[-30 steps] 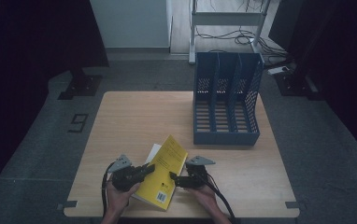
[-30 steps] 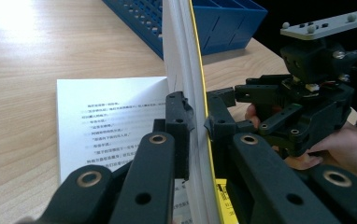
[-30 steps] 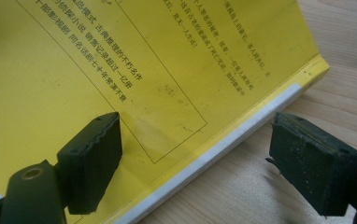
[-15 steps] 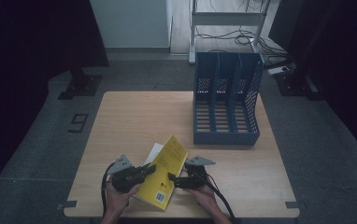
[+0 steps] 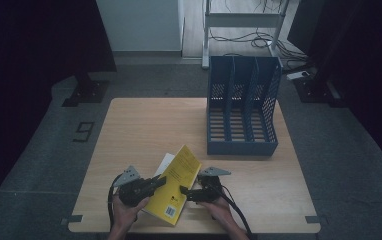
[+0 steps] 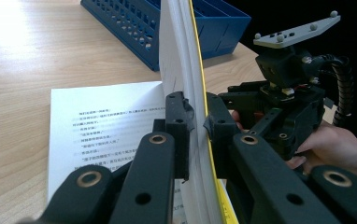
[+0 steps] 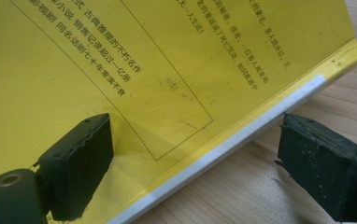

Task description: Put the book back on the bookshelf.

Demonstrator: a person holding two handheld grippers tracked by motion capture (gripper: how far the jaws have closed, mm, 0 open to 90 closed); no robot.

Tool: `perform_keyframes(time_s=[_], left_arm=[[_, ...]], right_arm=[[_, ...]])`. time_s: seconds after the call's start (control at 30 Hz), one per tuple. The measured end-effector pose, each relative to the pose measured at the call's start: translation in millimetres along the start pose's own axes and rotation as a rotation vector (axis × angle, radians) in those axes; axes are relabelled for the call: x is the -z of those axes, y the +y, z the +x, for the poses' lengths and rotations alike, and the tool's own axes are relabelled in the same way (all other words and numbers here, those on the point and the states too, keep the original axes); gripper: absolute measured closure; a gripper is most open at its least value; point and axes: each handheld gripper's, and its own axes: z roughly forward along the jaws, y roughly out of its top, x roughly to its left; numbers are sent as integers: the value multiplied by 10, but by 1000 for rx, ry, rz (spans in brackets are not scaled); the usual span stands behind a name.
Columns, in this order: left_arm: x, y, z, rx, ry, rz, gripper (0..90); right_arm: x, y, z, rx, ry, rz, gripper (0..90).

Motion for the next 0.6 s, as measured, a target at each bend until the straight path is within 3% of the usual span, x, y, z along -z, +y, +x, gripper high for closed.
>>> perform_keyframes(time_s=[0.6], left_arm=[[34, 32, -42, -11, -3, 0, 827]], right_arm=[[-40, -17, -50, -63, 64, -2, 73]])
